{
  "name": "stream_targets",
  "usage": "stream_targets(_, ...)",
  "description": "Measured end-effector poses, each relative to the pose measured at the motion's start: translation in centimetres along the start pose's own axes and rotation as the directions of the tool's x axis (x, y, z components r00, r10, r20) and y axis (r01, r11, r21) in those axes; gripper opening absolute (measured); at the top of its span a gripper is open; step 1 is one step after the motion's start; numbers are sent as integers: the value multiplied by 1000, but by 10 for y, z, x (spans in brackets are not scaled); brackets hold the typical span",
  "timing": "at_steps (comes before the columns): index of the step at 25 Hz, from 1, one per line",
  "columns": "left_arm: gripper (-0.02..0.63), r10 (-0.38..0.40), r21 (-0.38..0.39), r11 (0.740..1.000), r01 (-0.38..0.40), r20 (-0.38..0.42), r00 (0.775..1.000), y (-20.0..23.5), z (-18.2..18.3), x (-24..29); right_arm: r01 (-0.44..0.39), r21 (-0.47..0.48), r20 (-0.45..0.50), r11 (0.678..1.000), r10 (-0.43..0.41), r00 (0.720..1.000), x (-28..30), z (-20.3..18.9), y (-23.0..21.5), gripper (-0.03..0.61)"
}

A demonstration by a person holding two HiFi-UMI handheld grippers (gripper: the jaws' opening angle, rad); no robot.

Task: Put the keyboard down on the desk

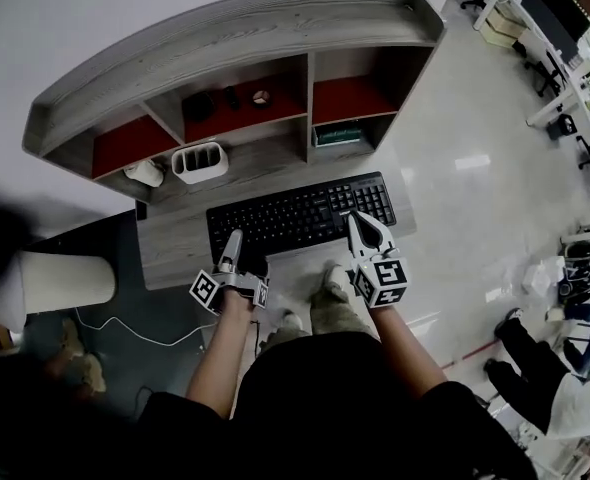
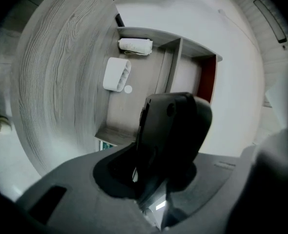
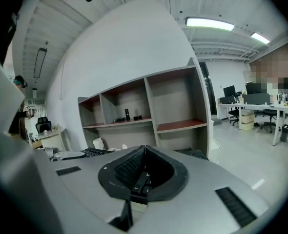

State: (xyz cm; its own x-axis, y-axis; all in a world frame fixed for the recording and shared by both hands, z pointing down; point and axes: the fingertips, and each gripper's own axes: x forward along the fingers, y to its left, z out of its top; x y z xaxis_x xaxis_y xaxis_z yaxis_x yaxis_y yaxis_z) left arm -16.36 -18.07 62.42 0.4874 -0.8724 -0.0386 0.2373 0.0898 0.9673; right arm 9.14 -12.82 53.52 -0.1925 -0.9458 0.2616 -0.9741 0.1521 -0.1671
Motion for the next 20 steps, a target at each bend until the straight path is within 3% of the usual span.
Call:
stream_targets(6, 98, 57, 11, 998, -57, 6, 998, 30, -9, 28, -60, 14, -43, 998, 60, 997, 27, -9, -30, 14)
stream_targets(10, 98, 82, 14, 996, -83, 61, 995, 45, -20, 45, -76, 8, -61, 997, 76, 995, 46, -15, -58, 14)
stream_targets(20, 98, 86, 30, 996, -89, 100, 991, 84, -15, 77, -130, 26, -143, 991, 132, 981, 88, -38, -87, 14)
